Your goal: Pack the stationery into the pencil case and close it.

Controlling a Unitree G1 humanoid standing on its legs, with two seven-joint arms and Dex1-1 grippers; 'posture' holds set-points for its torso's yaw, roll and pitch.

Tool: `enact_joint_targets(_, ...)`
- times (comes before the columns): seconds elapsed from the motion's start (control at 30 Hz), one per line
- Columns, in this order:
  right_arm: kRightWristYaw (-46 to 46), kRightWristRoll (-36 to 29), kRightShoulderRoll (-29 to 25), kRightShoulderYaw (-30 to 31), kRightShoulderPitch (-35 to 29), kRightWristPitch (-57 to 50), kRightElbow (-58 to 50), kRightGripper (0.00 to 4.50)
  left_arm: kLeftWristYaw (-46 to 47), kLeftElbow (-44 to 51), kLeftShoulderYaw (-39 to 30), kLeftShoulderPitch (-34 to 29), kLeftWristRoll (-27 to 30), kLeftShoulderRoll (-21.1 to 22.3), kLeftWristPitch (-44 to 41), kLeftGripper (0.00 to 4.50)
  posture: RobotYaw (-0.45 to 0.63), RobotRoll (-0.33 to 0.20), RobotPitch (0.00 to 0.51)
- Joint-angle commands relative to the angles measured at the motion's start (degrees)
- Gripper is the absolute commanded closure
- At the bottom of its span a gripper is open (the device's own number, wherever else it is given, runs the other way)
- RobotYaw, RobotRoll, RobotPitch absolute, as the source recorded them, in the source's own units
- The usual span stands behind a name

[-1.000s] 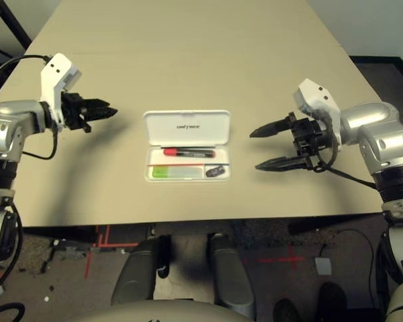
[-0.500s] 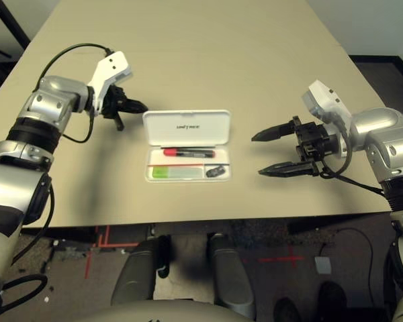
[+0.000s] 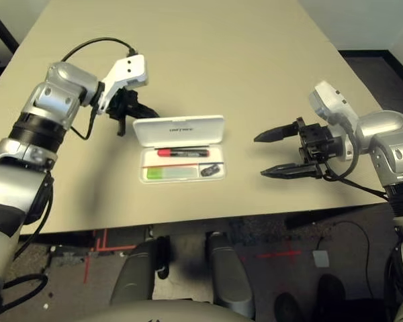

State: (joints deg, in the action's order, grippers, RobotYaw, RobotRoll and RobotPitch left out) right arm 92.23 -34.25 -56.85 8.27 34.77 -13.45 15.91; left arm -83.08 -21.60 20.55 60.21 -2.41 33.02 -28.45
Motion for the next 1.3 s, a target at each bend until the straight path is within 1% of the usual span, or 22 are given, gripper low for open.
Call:
enact_joint_targets(0.03, 0.3, 0.2, 0.5, 0.7, 0.9, 0.6, 0.4, 0.00, -0.6, 9.6, 1.1, -3.3, 1.4, 1.3, -4.7, 4.48, -0.05, 0.000, 0.179)
enact_joint_targets(0.13, 0.3, 0.1, 0.8, 0.9, 1.0, 0.8, 0.4, 0.00, -0.1, 16.5, 2.2, -6.7, 2.0, 1.8, -7.5, 4.48, -0.04, 0.000, 0.176)
enact_joint_targets(0.23, 0.3, -0.1, 1.1, 0.9, 0.8, 0.9, 0.2, 0.00, 1.7, 21.5, 3.7, -9.5, 2.1, 0.8, -9.9, 4.48, -0.04, 0.000, 0.175)
enact_joint_targets(0.4, 0.3, 0.0, 1.4, 0.9, 1.0, 1.1, 0.4, 0.00, 3.8, 25.3, 5.2, -11.6, 3.1, -0.4, -13.0, 4.48, -0.05, 0.000, 0.169)
enact_joint_targets(0.6, 0.3, 0.1, 1.8, 0.4, 0.4, 0.9, -0.3, 0.00, 6.4, 27.6, 7.8, -13.9, 3.9, -1.7, -16.1, 4.48, -0.05, 0.000, 0.167)
enact_joint_targets(0.83, 0.3, 0.3, 2.3, -0.6, -0.3, 0.7, -0.9, 0.00, 9.6, 26.0, 10.2, -15.6, 3.8, -3.0, -17.4, 4.48, -0.07, 0.000, 0.163)
enact_joint_targets(0.97, 0.3, 0.8, 3.1, -1.5, -0.9, 0.6, -1.3, 0.00, 10.1, 23.6, 11.9, -16.6, 3.7, -2.5, -19.0, 4.48, -0.08, 0.000, 0.166)
enact_joint_targets(1.1, 0.3, 1.4, 4.1, -2.4, -1.3, 0.2, -1.8, 0.00, 10.8, 20.2, 12.5, -16.3, 3.1, -1.7, -18.4, 4.48, -0.08, 0.000, 0.166)
enact_joint_targets(1.3, -0.3, 1.5, 6.0, -4.1, -1.5, -1.4, -2.5, 0.00, 11.4, 20.7, 9.9, -16.4, 5.3, -2.3, -18.3, 4.48, -0.07, 0.000, 0.173)
